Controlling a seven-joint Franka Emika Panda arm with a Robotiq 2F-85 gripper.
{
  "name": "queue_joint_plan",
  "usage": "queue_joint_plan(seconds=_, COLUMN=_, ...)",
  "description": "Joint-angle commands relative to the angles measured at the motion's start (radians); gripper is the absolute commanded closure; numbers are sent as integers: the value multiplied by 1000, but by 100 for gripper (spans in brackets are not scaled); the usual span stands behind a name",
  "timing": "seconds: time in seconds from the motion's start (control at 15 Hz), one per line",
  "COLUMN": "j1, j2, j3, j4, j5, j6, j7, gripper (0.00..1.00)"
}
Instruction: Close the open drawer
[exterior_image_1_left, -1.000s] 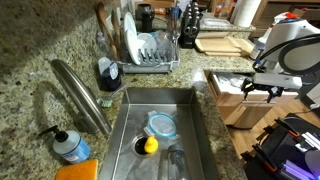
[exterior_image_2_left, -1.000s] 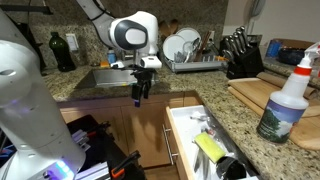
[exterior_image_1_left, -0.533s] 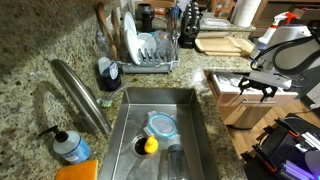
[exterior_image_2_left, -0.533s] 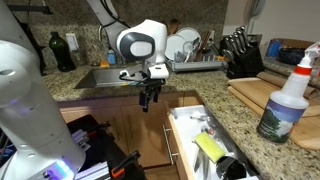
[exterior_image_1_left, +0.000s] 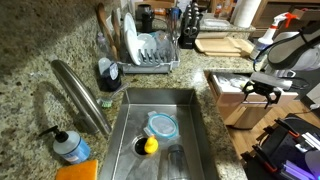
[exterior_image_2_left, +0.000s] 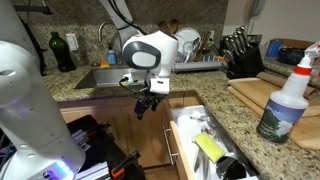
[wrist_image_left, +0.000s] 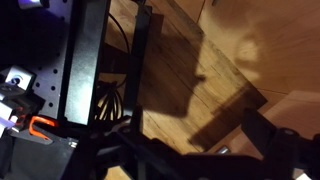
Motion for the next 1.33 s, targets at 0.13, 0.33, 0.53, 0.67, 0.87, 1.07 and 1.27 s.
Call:
queue_joint_plan(seconds=0.13, j1=-7, j2=57, j3=-49, j4=21, j5=34, j6=-33, j7=-2, gripper=0)
queue_joint_plan(seconds=0.33, j1=-8, j2=78, j3=-56, j4=33, j5=41, j6=-39, j7=-3, gripper=0)
queue_joint_plan(seconds=0.53, j1=-8, j2=103, j3=-60, j4=48, j5=38, j6=-19, j7=26, gripper=0)
queue_joint_plan(seconds=0.67, j1=-16, j2=136, j3=-75, j4=54, j5=22, j6=33, j7=79, gripper=0)
queue_joint_plan(seconds=0.87, j1=-18, j2=215, j3=-119, j4=67, j5=-27, j6=142, j7=217, gripper=0)
queue_joint_plan(seconds=1.07, j1=-4, j2=281, j3=-177, j4=77, j5=-74, j6=216, j7=337, gripper=0)
queue_joint_plan(seconds=1.27, j1=30, j2=302, j3=-233, j4=82, j5=-147, j6=289, j7=460, gripper=0)
